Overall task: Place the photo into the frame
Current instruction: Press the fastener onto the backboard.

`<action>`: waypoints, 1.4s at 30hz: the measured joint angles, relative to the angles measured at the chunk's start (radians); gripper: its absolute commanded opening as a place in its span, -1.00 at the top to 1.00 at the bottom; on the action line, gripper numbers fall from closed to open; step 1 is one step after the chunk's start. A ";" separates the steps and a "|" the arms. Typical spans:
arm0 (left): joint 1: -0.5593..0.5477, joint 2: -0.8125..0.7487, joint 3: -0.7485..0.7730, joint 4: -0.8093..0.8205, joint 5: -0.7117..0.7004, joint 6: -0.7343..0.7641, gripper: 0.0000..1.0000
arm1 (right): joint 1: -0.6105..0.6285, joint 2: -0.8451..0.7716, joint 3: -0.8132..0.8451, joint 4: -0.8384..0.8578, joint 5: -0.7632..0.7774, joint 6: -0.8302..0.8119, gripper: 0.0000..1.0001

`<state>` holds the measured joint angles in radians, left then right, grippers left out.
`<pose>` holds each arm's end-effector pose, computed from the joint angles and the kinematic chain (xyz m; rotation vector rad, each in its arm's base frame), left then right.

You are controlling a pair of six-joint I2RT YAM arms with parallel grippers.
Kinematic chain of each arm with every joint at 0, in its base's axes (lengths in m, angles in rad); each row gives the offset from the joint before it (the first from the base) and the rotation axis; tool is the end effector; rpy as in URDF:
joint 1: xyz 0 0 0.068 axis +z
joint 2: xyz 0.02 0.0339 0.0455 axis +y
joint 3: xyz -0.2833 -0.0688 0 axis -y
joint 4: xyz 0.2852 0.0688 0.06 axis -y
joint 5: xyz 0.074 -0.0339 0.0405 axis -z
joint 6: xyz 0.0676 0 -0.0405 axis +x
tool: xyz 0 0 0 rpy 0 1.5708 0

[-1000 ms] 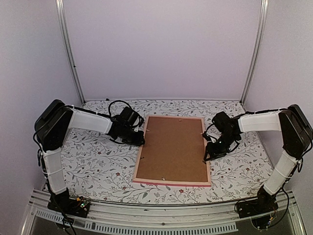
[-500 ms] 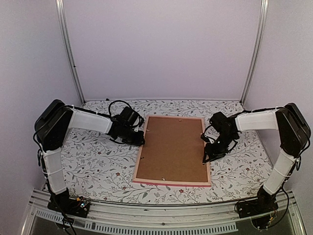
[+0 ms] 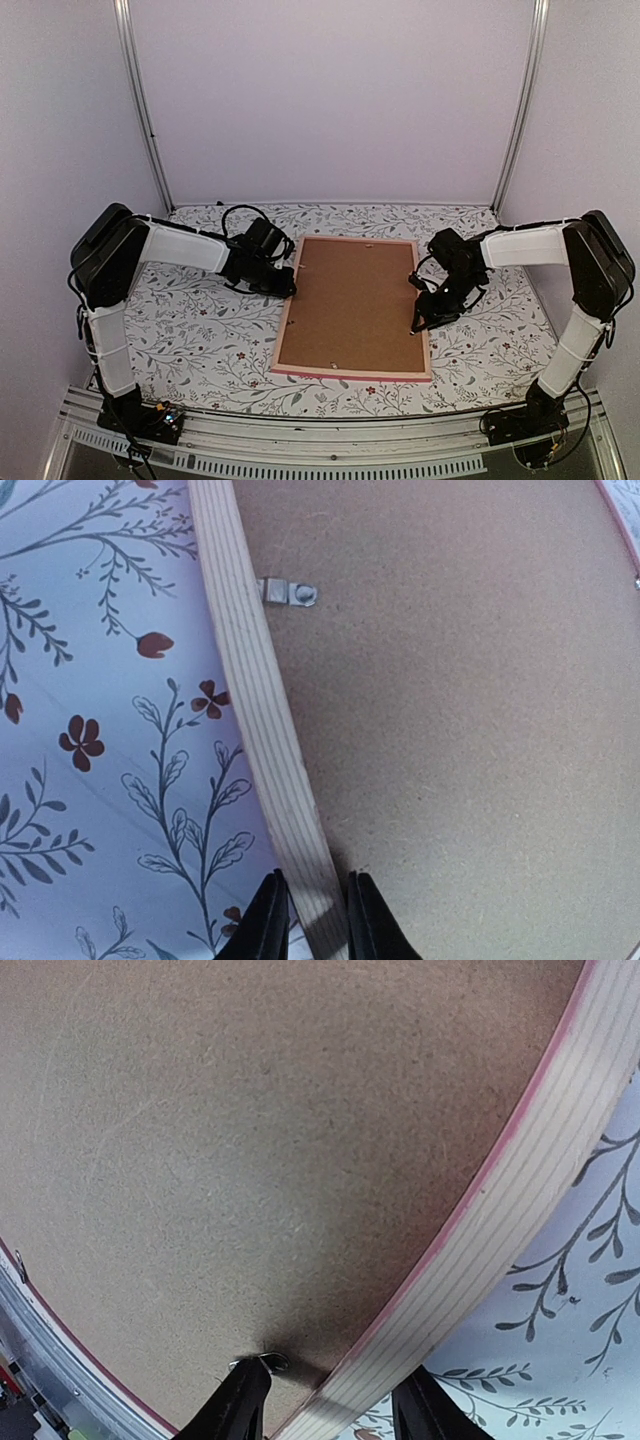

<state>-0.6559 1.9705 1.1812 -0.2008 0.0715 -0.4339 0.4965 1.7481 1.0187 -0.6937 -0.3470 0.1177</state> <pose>0.3547 -0.2791 0.0960 0.3203 2.6193 -0.4894 0.2905 0.1835 0.1110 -0.6136 2.9906 0.5782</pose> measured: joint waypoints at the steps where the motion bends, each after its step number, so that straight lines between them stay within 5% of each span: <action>1: 0.000 0.000 0.000 0.000 0.000 0.000 0.59 | 0.000 0.000 0.000 0.001 0.000 0.002 0.10; 12: 0.000 0.000 0.000 0.000 0.000 0.000 0.59 | 0.000 0.009 0.001 0.013 0.004 0.064 0.09; 32: 0.000 0.000 0.002 -0.003 0.000 0.000 0.58 | 0.001 -0.104 -0.067 0.069 0.014 0.076 -0.30; 42: 0.001 0.000 0.003 -0.006 0.000 0.004 0.59 | 0.026 -0.118 -0.120 0.082 0.039 0.077 -0.29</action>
<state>-0.6548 1.9705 1.1847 -0.2066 0.0715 -0.4297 0.5220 1.6299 0.8989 -0.6121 -0.3080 0.1947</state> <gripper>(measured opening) 0.211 0.652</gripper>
